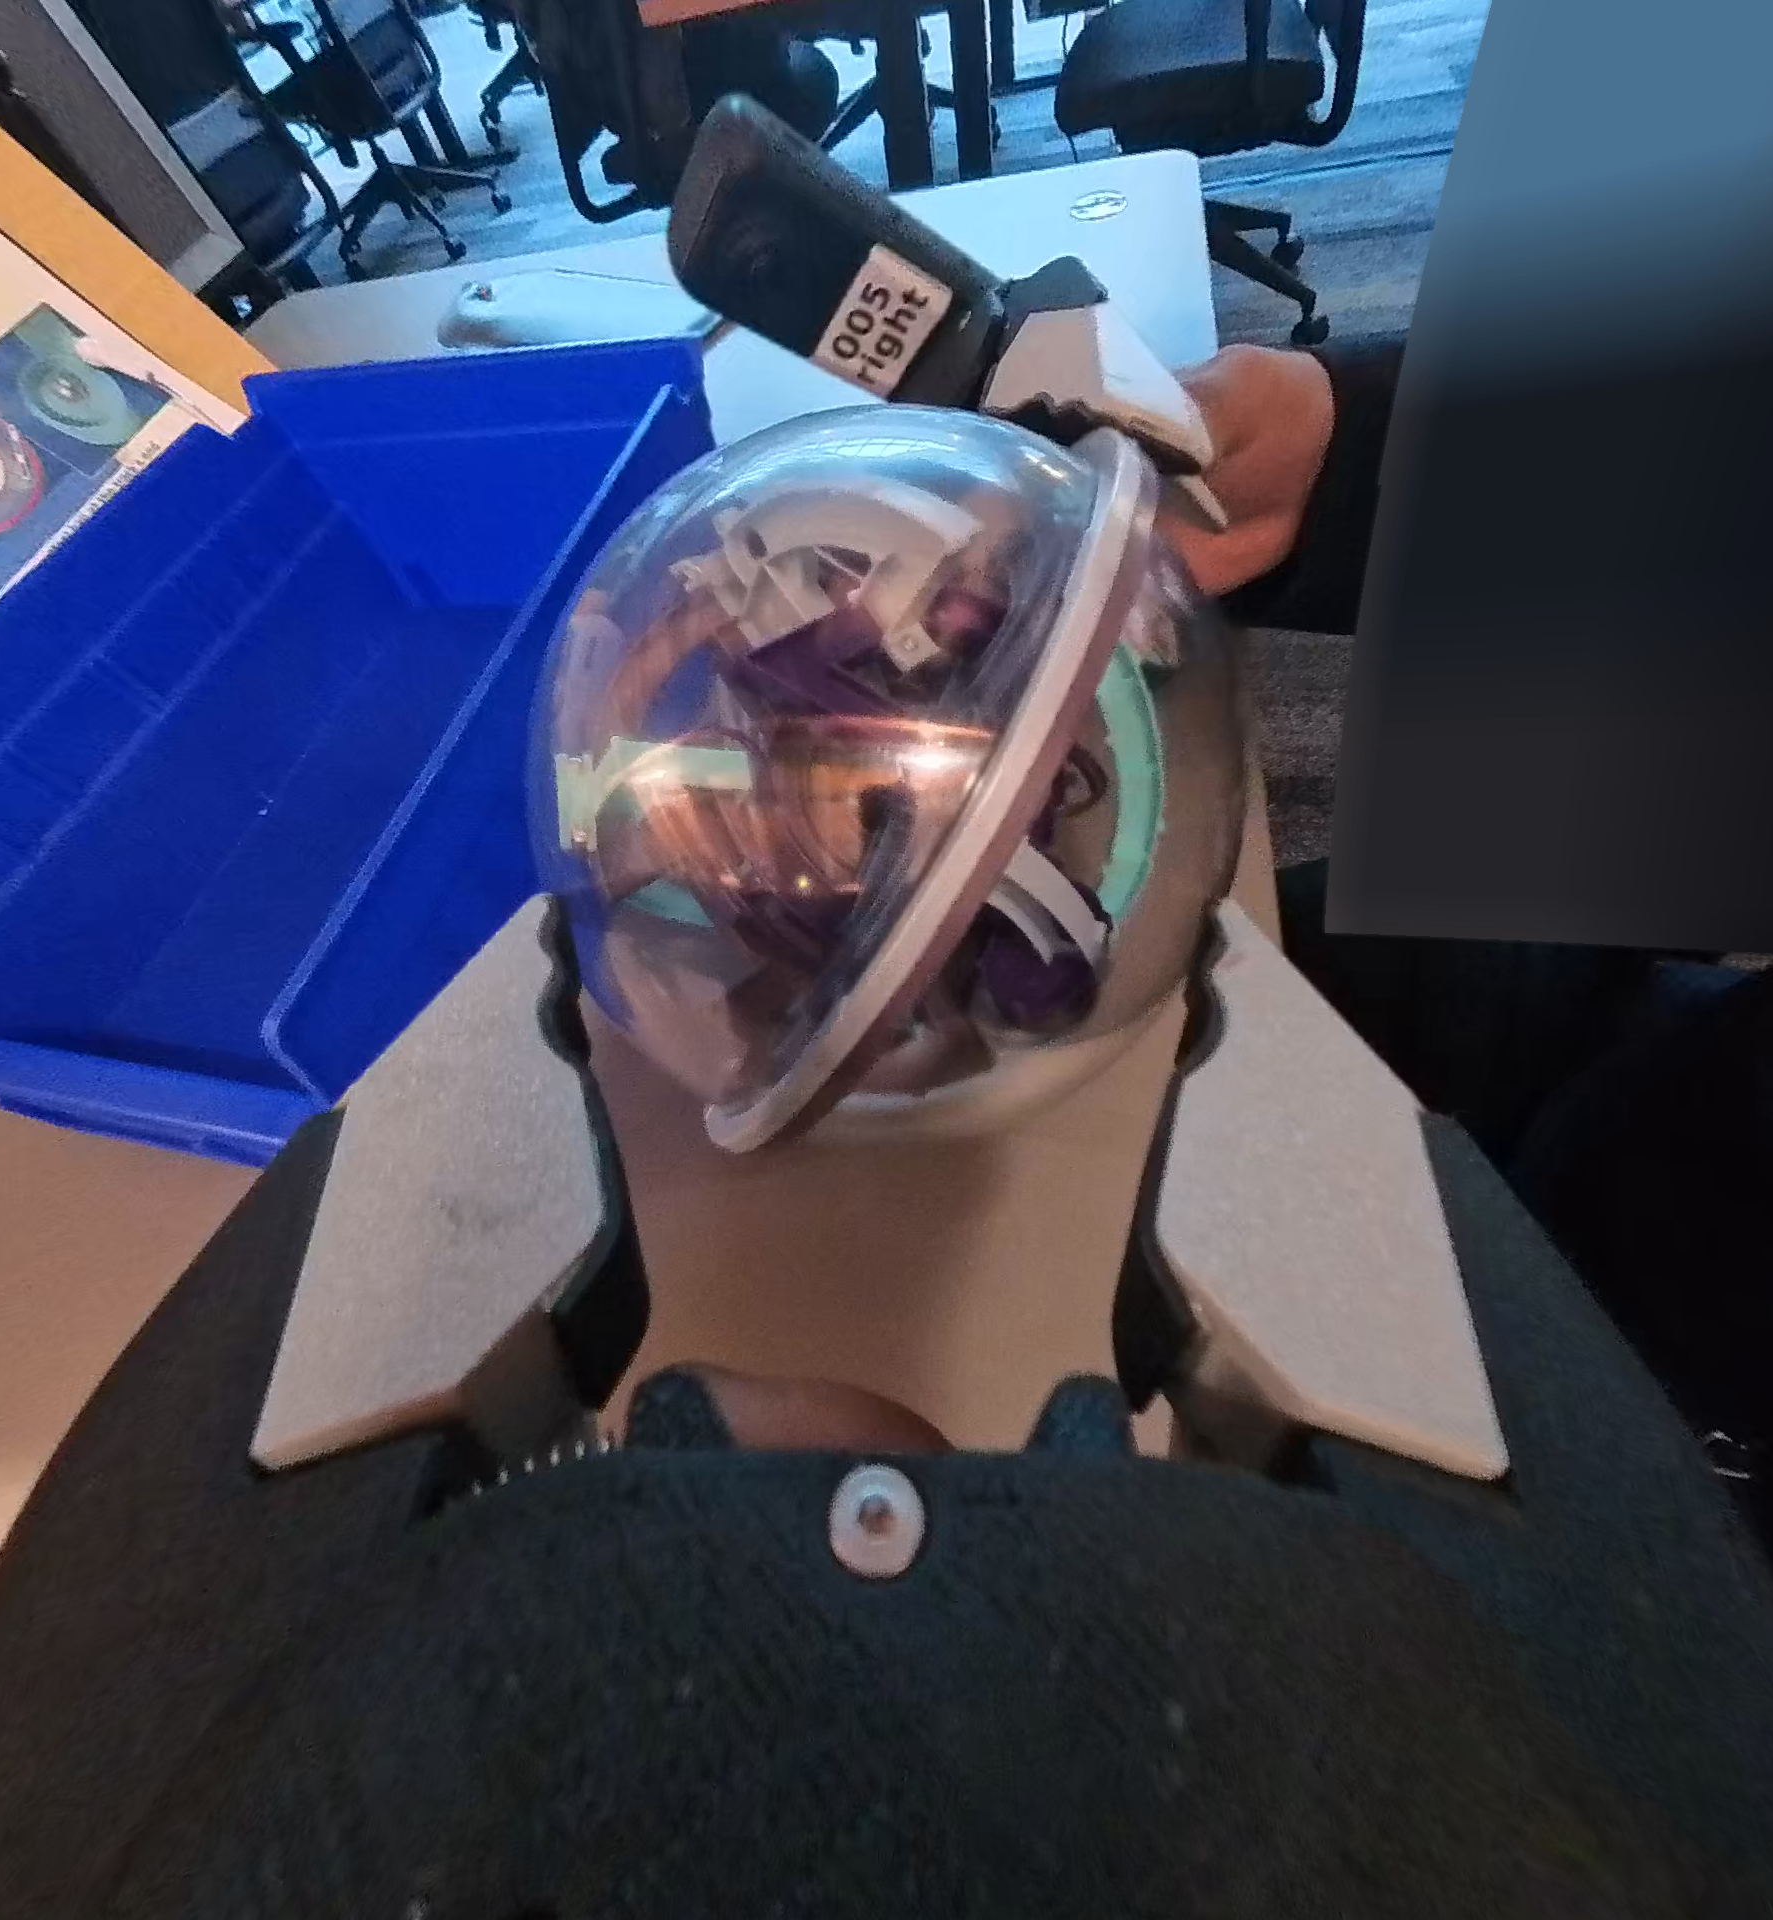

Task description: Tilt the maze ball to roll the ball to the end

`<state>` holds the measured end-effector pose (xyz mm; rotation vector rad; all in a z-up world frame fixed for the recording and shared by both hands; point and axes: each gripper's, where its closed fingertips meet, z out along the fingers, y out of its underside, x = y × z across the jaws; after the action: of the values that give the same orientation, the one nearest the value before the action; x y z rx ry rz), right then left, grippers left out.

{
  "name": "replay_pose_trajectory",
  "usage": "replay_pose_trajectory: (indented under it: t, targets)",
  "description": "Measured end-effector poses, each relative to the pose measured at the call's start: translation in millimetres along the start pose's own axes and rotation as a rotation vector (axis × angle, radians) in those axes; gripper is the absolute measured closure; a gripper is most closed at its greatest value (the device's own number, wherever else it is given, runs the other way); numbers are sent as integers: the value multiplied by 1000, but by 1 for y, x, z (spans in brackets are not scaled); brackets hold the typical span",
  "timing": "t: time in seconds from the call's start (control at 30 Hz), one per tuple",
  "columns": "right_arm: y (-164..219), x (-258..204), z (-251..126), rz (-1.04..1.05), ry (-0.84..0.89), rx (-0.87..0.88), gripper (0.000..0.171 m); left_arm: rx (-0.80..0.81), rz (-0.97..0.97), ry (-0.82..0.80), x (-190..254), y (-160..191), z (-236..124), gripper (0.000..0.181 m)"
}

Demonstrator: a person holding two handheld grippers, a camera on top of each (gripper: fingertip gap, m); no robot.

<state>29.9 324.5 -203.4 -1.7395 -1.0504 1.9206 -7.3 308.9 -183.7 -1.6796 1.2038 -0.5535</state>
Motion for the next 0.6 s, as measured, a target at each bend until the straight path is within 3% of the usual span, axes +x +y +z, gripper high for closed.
replay_pose_trajectory:
  t: [0.43,0.5,0.6]
  targets:
    - [-11,4,-9,-17,4,53,15,32,21,-9,-3,-5,-3,86]
    - [-11,5,-11,11,-4,57,15,58,48,-14,-3,-11,-7,99]
    - [-14,9,-16,63,-13,76,15,152,76,6,-2,-29,-20,145]
